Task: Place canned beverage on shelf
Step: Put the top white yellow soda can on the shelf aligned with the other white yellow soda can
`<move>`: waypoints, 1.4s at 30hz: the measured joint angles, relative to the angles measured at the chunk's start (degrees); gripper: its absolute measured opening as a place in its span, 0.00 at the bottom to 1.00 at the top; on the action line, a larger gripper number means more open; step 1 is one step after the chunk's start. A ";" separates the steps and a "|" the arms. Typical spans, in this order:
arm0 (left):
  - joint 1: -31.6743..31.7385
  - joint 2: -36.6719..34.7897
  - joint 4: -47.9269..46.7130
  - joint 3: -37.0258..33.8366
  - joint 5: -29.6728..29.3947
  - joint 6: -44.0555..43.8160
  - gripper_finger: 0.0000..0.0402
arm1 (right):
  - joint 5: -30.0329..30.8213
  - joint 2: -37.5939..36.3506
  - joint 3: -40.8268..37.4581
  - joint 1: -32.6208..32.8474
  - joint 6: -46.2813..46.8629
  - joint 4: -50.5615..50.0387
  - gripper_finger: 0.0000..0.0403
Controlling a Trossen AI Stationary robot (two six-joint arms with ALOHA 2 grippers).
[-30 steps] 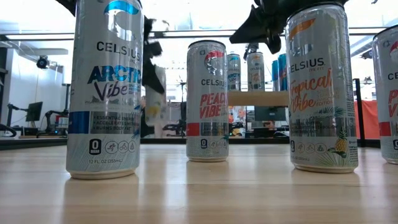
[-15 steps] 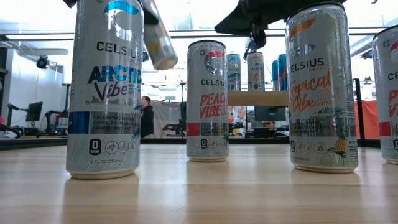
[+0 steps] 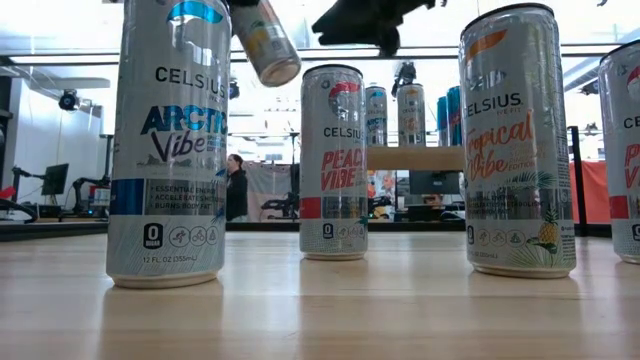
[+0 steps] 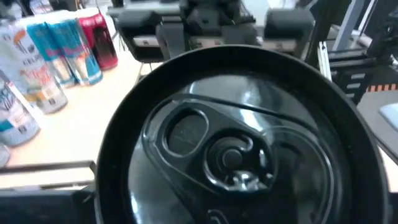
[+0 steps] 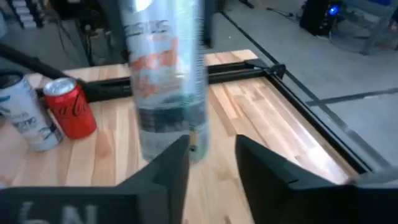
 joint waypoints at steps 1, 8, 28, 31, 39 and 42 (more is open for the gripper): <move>0.00 0.07 0.79 0.00 0.00 0.04 0.58 | 0.04 0.80 1.52 0.36 -0.64 -1.03 0.33; 0.00 1.21 1.16 0.02 0.03 0.43 0.58 | 0.45 5.08 9.04 1.60 -4.09 -7.23 0.50; 0.01 2.50 1.89 0.02 0.01 -0.03 0.58 | 0.64 9.92 12.65 1.45 -7.01 -8.68 0.56; 0.01 2.90 2.26 0.02 0.00 -0.90 0.58 | 0.64 10.26 12.65 1.25 -7.09 -8.76 0.56; 0.02 3.90 2.45 0.00 -1.75 -1.87 0.58 | 1.07 11.18 12.63 0.88 -6.95 -8.44 0.56; 0.02 3.98 2.12 0.00 -2.09 -2.35 0.58 | 1.05 11.51 12.61 0.77 -6.59 -8.01 0.57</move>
